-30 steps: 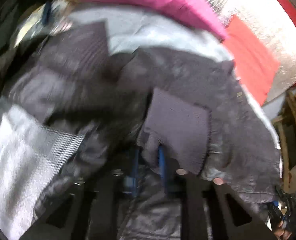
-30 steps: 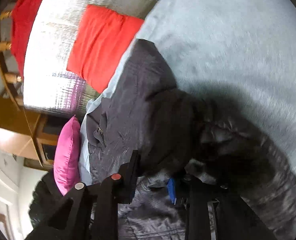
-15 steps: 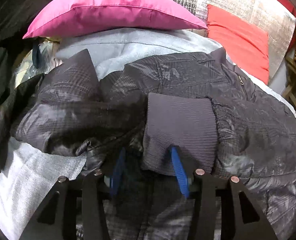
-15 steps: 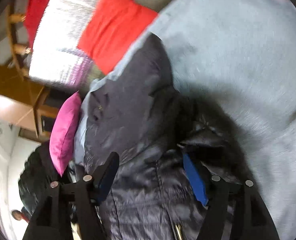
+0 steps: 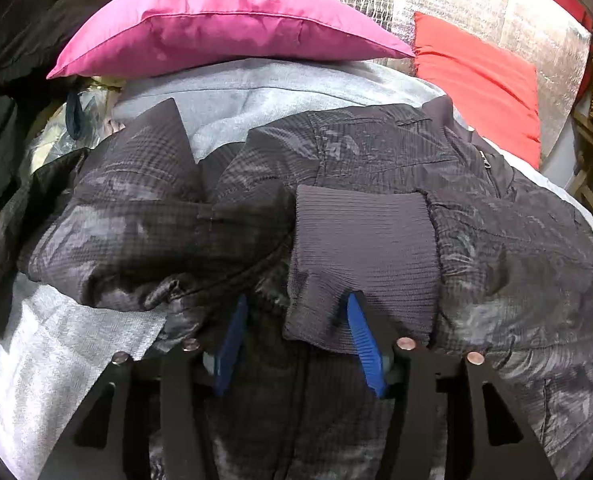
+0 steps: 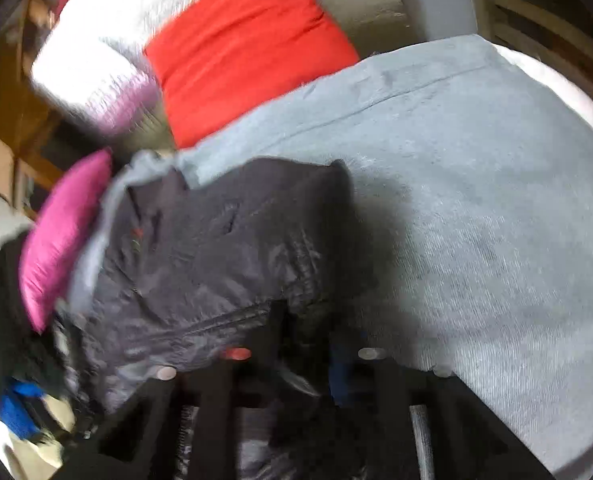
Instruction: Fold large clothes
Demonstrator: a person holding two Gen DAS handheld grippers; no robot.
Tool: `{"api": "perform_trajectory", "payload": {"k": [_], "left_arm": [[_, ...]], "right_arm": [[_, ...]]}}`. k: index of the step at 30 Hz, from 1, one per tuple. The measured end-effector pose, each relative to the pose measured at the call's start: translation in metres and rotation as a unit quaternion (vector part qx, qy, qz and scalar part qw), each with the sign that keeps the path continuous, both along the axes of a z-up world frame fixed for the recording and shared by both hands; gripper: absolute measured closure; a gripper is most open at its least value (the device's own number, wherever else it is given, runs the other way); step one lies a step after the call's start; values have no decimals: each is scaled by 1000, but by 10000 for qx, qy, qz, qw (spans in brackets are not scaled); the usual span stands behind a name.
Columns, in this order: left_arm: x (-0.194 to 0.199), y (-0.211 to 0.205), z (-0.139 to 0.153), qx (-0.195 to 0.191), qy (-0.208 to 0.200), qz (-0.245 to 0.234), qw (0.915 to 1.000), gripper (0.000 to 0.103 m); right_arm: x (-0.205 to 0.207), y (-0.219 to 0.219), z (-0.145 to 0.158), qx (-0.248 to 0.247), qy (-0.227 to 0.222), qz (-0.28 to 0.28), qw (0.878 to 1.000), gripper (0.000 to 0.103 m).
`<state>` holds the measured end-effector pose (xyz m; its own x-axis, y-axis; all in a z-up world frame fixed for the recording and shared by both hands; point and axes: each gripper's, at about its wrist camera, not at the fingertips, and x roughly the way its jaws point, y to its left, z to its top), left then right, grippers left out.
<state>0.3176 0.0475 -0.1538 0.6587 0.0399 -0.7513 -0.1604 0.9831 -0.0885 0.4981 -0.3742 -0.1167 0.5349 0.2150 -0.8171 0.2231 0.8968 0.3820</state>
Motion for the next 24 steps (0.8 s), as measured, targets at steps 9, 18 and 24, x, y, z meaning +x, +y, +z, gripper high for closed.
{"api": "perform_trajectory", "payload": {"k": [9, 18, 24], "left_arm": [[1, -6, -1, 156, 45, -40, 9999, 38], [3, -6, 3, 123, 176, -55, 9998, 36], [-39, 34, 48, -448, -156, -149, 9988, 29]], "right_arm": [[-31, -4, 10, -324, -339, -634, 9969, 56], [-67, 47, -2, 103, -354, 172, 9992, 34], [-112, 74, 32, -185, -1195, 77, 9926, 28]]}}
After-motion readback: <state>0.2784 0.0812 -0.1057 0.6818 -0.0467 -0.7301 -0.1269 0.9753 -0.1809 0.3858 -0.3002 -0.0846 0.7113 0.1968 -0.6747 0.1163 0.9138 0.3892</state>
